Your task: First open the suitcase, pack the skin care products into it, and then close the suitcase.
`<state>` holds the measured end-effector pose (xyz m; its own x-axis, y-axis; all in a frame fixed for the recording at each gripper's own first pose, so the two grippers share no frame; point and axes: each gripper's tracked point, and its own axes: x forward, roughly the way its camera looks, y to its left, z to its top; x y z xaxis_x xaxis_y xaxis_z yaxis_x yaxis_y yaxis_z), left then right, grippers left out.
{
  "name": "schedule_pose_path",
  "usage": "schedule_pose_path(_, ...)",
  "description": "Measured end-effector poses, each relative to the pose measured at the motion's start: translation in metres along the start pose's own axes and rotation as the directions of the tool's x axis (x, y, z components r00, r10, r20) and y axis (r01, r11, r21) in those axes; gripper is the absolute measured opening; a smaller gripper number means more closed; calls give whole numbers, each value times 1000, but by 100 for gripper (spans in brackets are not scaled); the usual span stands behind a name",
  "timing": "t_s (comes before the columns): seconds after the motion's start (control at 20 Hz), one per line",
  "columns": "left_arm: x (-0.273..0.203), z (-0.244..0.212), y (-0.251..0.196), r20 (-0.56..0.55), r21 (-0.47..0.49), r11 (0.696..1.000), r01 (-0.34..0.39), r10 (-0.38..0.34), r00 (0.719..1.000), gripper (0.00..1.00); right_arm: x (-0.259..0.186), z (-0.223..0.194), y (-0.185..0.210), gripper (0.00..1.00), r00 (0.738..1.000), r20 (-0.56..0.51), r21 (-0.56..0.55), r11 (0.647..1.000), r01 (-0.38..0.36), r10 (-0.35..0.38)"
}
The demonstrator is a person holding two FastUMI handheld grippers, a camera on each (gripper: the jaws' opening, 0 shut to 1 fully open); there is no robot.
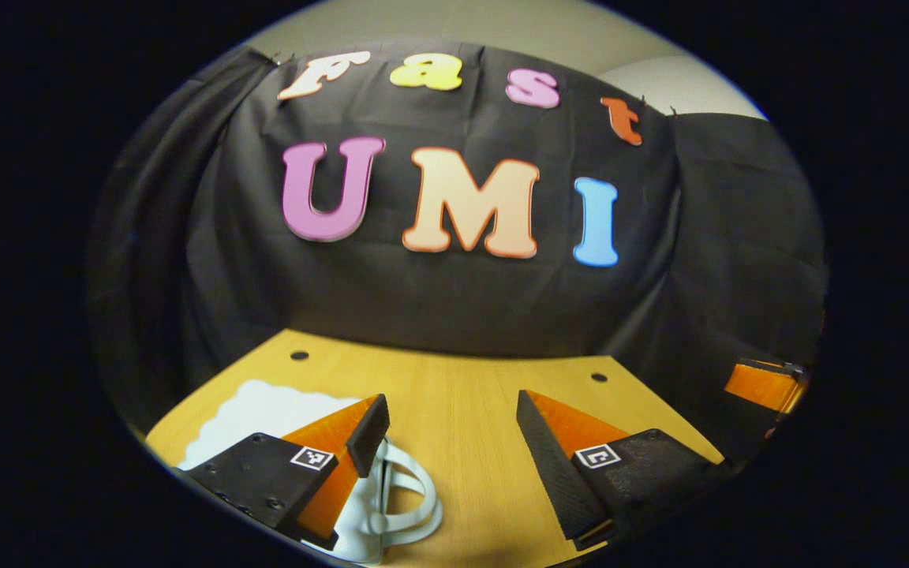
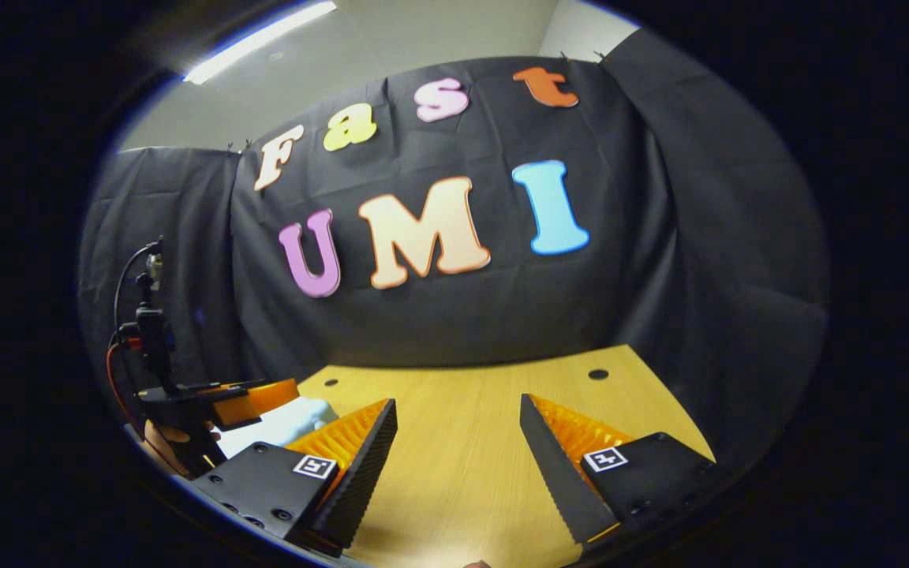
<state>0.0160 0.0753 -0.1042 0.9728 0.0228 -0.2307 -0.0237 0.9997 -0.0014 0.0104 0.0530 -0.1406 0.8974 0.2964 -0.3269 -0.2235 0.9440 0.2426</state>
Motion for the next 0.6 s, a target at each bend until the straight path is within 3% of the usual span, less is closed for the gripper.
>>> schedule_pose_path(0.1, -4, 42, 2, 87, 53, 998, -17, 13, 996, 94, 7, 29, 6, 98, 998, 56, -11, 1000, 27, -26)
schedule_pose_path(0.3, 1, 80, -13, 141, 94, 995, 39, -52, 989, 95, 7, 91, 21, 97, 979, 195, -23, 998, 62, -56)
schedule_pose_path(0.6, -1, 101, -24, 187, 133, 985, 109, -133, 973, 94, -5, 114, 32, 97, 954, 285, -60, 991, 119, -97)
